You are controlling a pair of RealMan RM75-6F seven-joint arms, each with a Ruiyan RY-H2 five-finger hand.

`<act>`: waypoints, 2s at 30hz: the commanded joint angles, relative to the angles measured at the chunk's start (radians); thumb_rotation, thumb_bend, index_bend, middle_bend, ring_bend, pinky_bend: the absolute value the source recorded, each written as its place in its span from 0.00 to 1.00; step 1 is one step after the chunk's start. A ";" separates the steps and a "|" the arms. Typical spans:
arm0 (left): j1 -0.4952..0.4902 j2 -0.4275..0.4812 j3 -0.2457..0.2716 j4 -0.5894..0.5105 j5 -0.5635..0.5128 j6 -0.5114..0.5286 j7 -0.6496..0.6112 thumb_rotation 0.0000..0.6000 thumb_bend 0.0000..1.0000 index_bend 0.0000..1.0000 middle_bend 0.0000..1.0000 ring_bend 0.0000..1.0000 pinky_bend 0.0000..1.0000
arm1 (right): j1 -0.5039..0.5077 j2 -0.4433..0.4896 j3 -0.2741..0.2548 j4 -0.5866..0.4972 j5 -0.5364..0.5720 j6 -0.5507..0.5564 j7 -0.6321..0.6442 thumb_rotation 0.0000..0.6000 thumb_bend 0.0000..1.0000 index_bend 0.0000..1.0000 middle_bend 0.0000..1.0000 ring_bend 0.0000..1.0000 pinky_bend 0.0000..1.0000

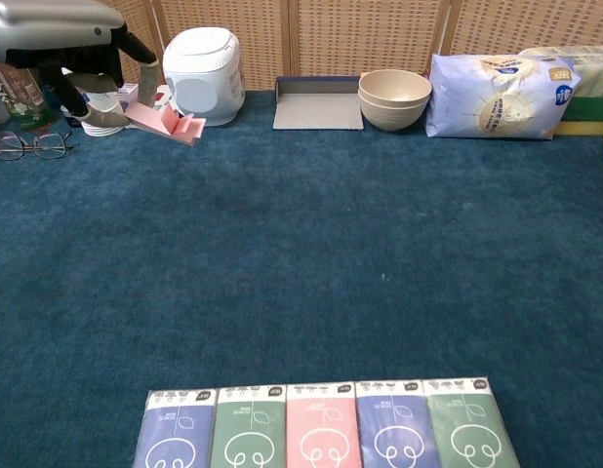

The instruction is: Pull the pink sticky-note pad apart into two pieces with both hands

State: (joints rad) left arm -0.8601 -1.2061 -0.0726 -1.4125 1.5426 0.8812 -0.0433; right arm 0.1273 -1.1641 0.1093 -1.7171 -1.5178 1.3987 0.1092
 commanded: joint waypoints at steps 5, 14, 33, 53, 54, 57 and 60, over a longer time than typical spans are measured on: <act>-0.060 0.064 -0.009 -0.092 0.059 -0.035 -0.030 1.00 0.35 0.68 0.93 0.99 0.95 | 0.077 -0.046 0.015 -0.010 -0.039 -0.064 0.093 0.76 0.35 0.02 0.25 0.24 0.34; -0.135 0.080 -0.025 -0.142 0.102 -0.080 -0.059 1.00 0.35 0.68 0.93 0.99 0.95 | 0.181 -0.137 0.024 -0.001 -0.080 -0.138 0.188 0.75 0.35 0.00 0.22 0.21 0.30; -0.231 0.052 -0.052 -0.161 0.062 -0.178 -0.073 1.00 0.35 0.69 0.93 0.99 0.95 | 0.299 -0.348 0.051 0.146 -0.079 -0.155 0.274 0.76 0.35 0.09 0.64 0.72 0.75; -0.258 0.038 -0.062 -0.168 -0.021 -0.220 -0.093 1.00 0.35 0.69 0.93 0.99 0.95 | 0.358 -0.463 0.042 0.226 -0.061 -0.142 0.372 0.96 0.33 0.21 0.74 0.81 0.76; -0.258 0.037 -0.061 -0.167 -0.024 -0.222 -0.094 1.00 0.35 0.69 0.93 0.99 0.95 | 0.359 -0.468 0.041 0.229 -0.061 -0.140 0.374 0.97 0.33 0.21 0.74 0.81 0.76; -0.258 0.031 -0.059 -0.160 -0.036 -0.227 -0.098 1.00 0.35 0.69 0.93 0.99 0.95 | 0.365 -0.480 0.038 0.236 -0.062 -0.138 0.383 0.96 0.33 0.21 0.74 0.81 0.76; -0.255 0.023 -0.058 -0.148 -0.050 -0.229 -0.108 1.00 0.35 0.69 0.93 0.99 0.95 | 0.371 -0.494 0.038 0.245 -0.063 -0.133 0.383 0.97 0.32 0.22 0.74 0.81 0.76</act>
State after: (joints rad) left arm -1.1164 -1.1799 -0.1316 -1.5649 1.4956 0.6529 -0.1482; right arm 0.4968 -1.6551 0.1475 -1.4745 -1.5807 1.2645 0.4921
